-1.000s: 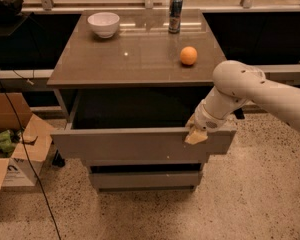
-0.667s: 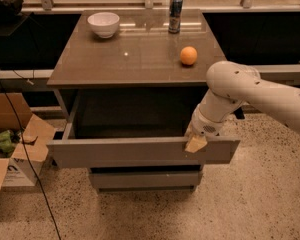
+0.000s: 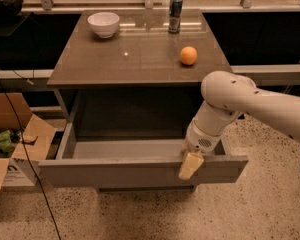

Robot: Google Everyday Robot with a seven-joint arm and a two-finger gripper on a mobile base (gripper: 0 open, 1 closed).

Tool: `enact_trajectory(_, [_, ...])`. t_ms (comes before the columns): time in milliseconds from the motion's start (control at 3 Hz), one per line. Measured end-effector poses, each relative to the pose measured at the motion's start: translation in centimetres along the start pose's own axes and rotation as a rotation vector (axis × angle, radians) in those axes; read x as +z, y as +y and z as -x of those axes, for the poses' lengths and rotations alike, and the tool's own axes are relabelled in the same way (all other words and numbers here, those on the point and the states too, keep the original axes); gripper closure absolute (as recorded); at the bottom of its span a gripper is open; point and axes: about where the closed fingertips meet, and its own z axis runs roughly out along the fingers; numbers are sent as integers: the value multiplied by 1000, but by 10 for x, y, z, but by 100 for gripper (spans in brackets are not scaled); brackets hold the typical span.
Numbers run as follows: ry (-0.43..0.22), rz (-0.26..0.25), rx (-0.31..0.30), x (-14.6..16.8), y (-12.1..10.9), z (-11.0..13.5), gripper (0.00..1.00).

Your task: Open top drawer

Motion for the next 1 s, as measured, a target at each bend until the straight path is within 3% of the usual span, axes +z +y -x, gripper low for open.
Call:
enact_trajectory(333, [-33, 58, 67, 12, 24, -3, 5])
enact_trajectory(667, [-98, 82, 118, 17, 42, -11, 0])
enact_trajectory(1000, [-102, 83, 121, 17, 43, -12, 0])
